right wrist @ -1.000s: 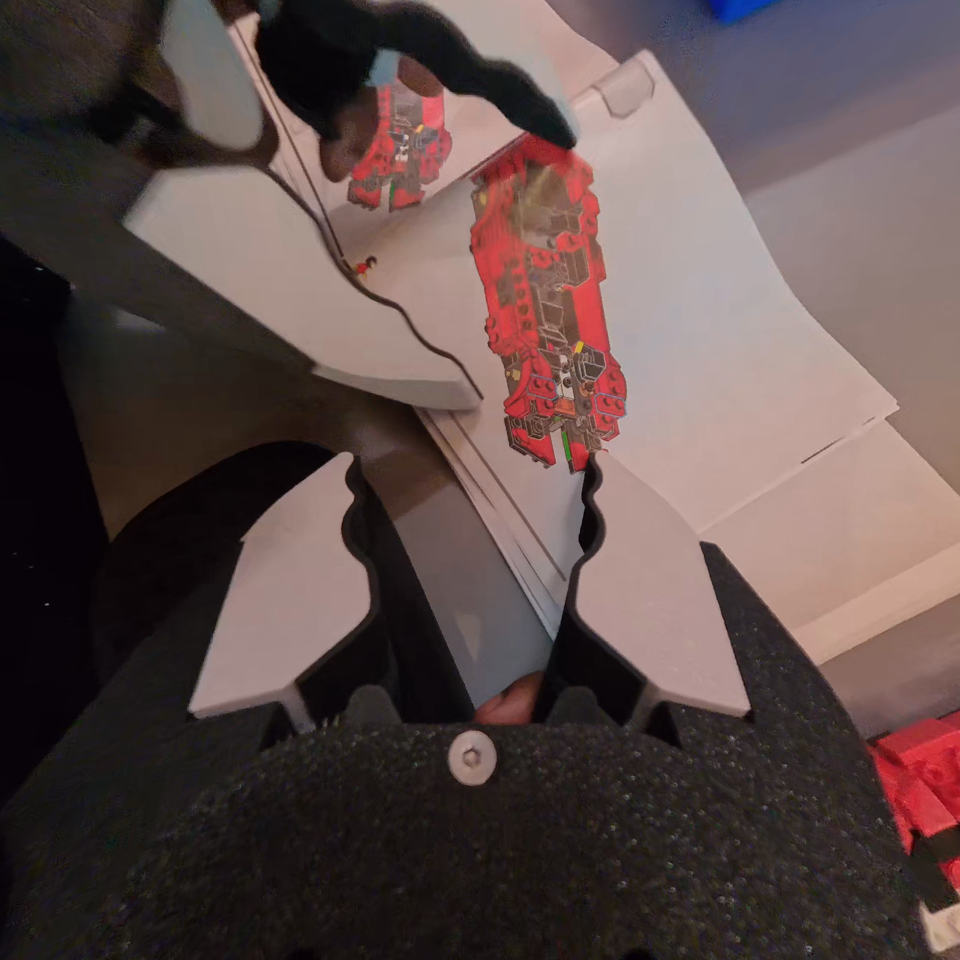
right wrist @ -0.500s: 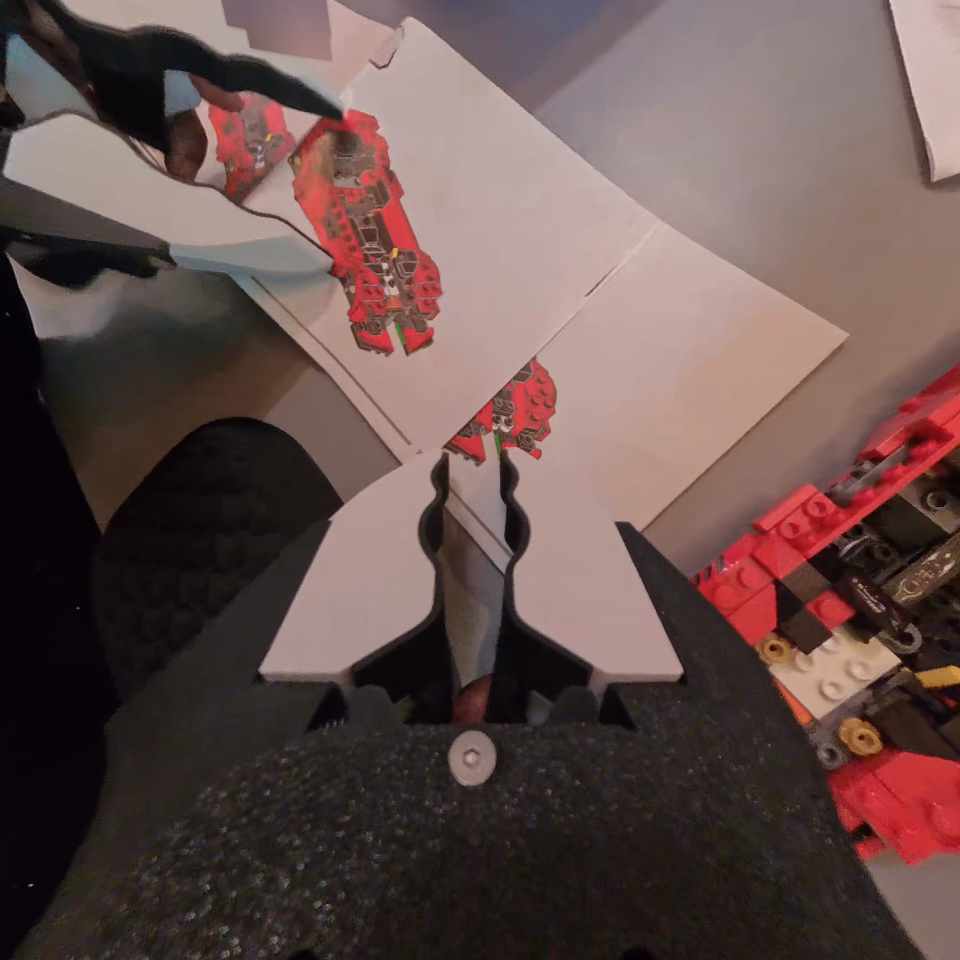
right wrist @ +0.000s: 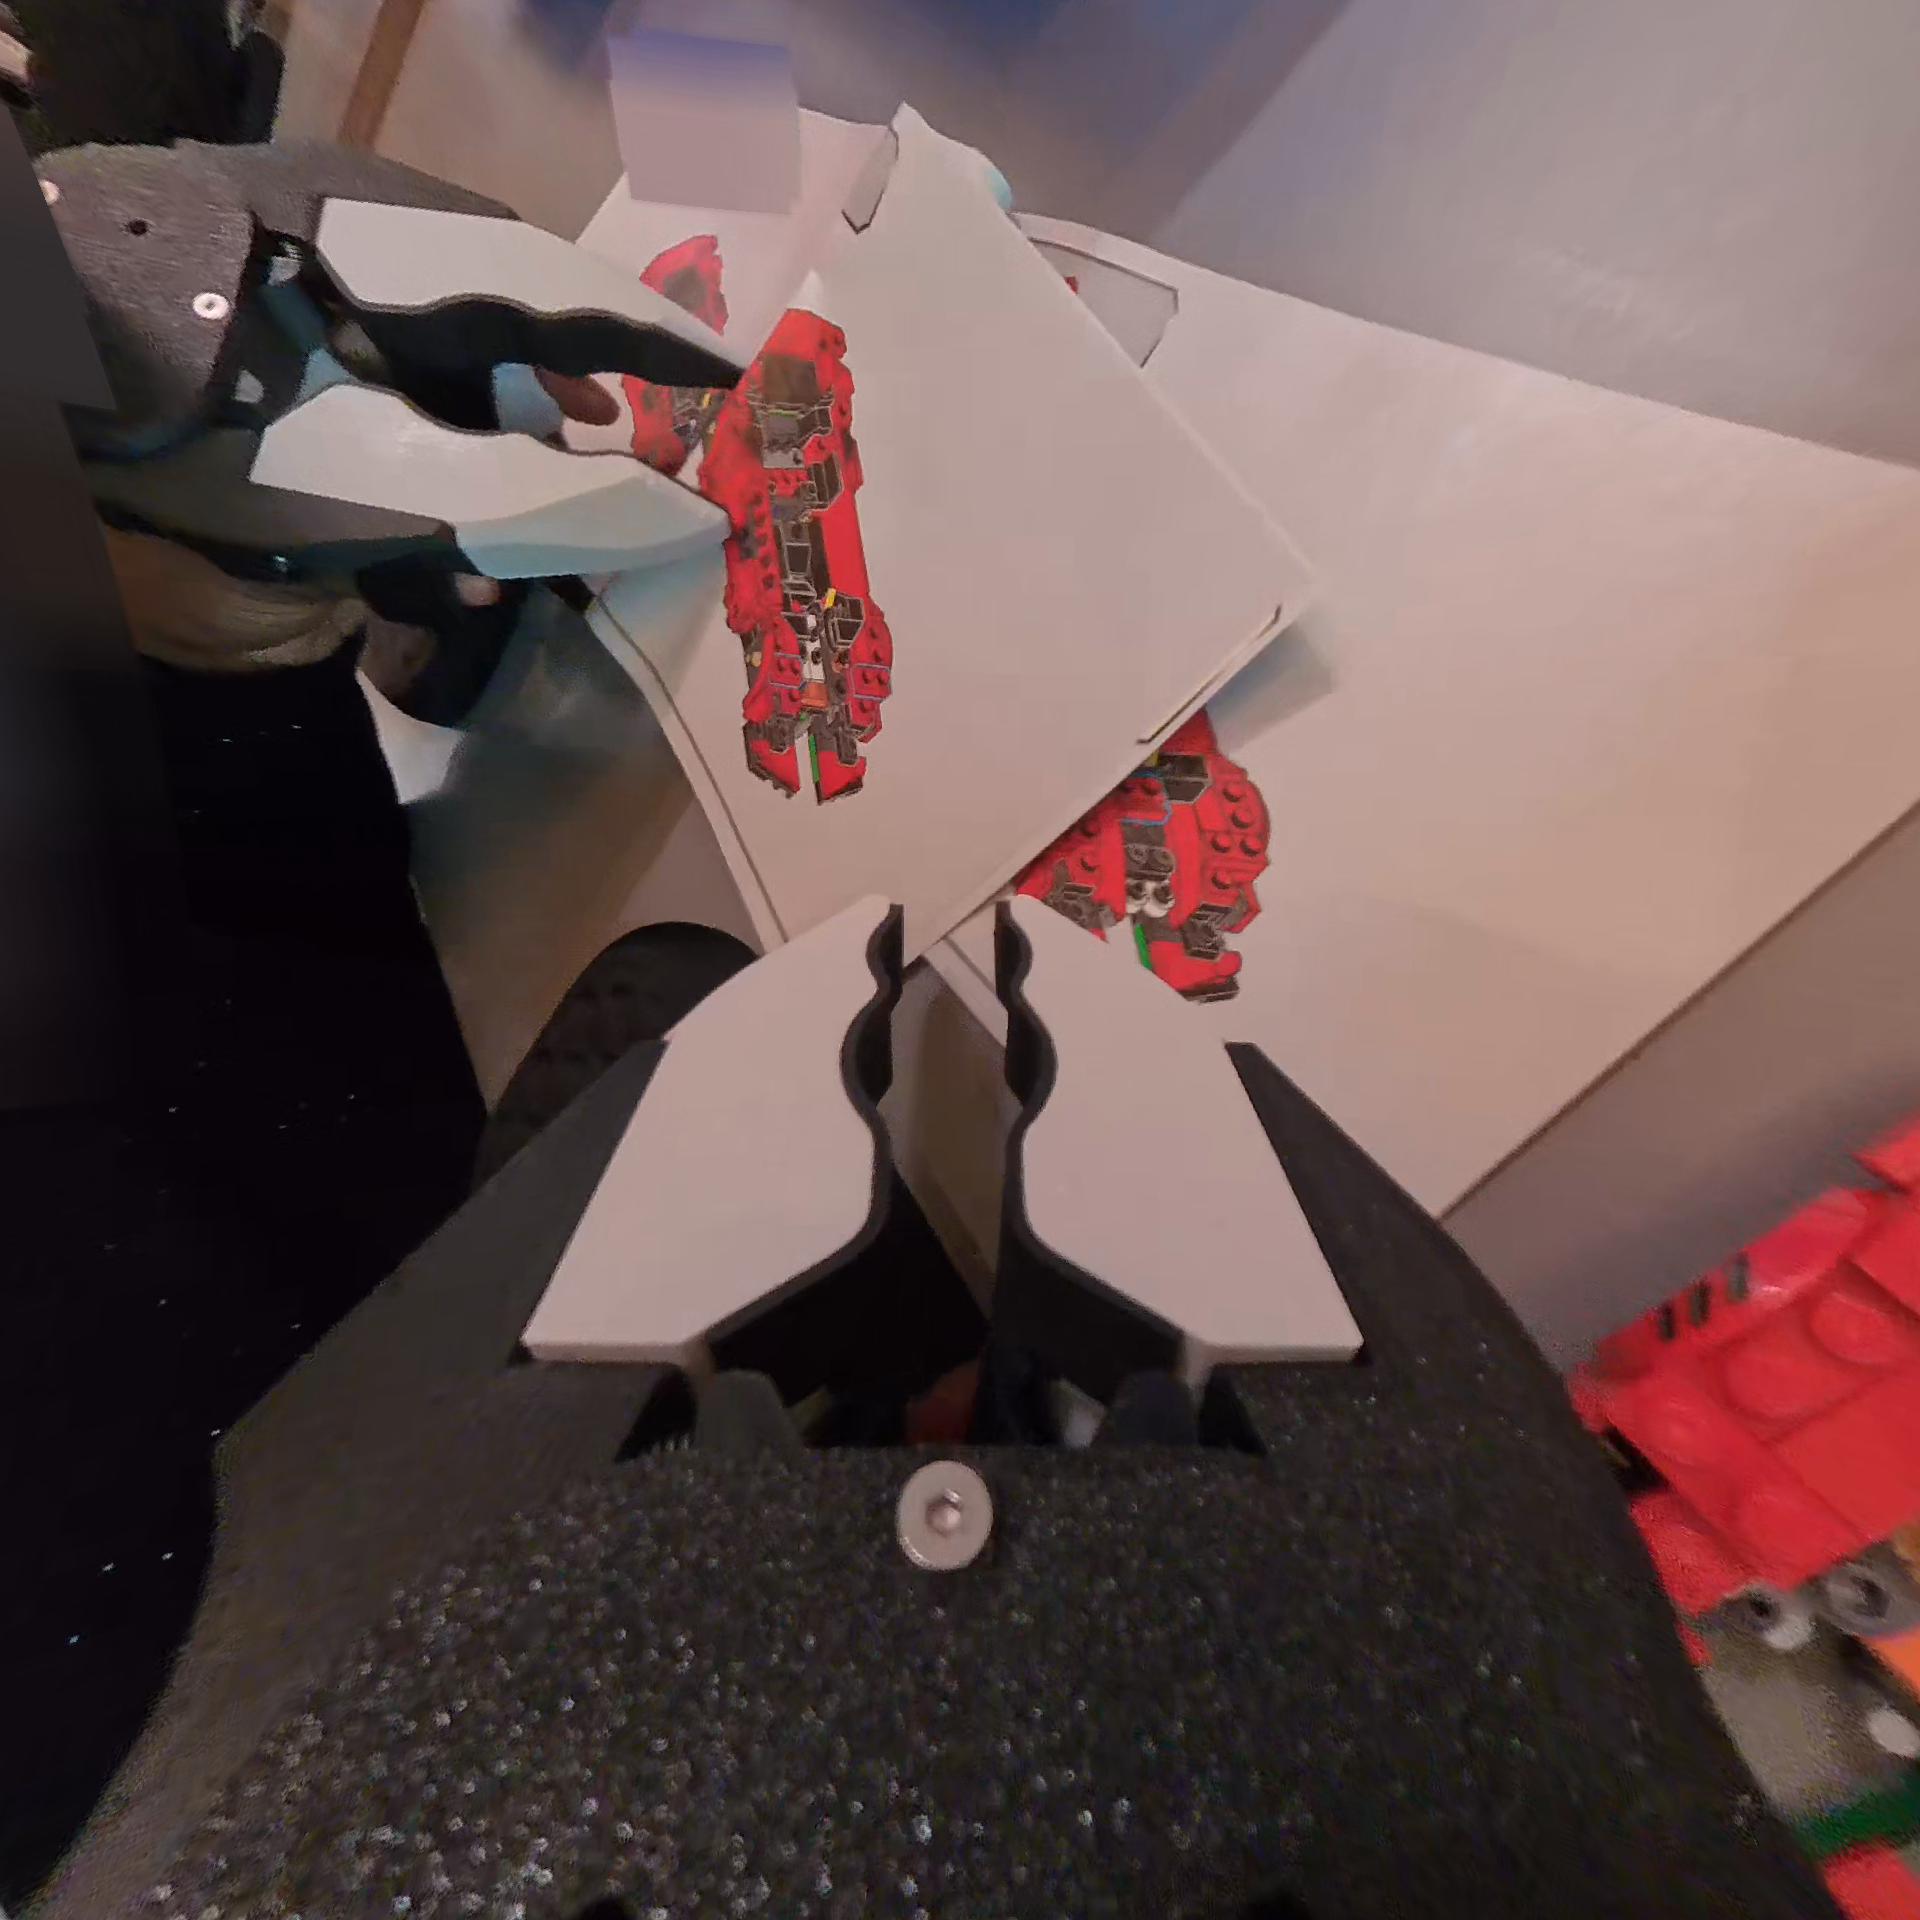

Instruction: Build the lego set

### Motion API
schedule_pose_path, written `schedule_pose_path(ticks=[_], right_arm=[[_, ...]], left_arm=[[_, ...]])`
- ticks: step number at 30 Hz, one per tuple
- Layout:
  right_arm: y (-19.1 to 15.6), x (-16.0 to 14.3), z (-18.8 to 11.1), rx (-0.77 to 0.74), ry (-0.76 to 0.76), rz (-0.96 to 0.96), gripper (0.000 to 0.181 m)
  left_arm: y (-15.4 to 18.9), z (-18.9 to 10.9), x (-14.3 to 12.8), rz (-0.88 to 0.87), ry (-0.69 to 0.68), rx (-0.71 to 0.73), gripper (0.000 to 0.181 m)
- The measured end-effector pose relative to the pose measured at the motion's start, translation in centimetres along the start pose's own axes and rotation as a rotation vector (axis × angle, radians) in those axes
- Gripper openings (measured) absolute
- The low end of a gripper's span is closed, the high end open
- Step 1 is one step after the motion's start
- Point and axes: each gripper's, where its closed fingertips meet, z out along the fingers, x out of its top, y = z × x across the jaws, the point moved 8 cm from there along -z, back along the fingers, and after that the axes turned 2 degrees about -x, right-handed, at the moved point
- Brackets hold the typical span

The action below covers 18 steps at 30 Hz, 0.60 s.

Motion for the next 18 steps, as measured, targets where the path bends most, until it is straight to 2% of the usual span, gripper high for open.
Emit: schedule_pose_path(ticks=[4,7,11,14,18], right_arm=[[-0.5,-0.8,-0.3,0.015,-0.027,0.029,0.017],[-1.0,-1.3,-0.3,0.097,-0.002,0.075,0.017],[-1.4,-0.5,-0.4,0.185,0.073,0.11,0.017],[-0.9,-0.5,0.1,0.103,0.025,0.085,0.015],[-1.1,-0.4,0.2,0.138,0.015,0.081,0.011]], left_arm=[[-0.5,-0.4,-0.4,-0.088,0.046,-0.044,0.021],[-0.7,-0.6,-0.4,-0.129,0.066,-0.065,0.014],[-0.8,-0.4,-0.4,-0.14,0.061,-0.073,0.014],[-0.8,-0.5,-0.4,-0.145,0.063,-0.075,0.014],[-0.9,-0.4,-0.5,-0.154,0.057,-0.08,0.014]])
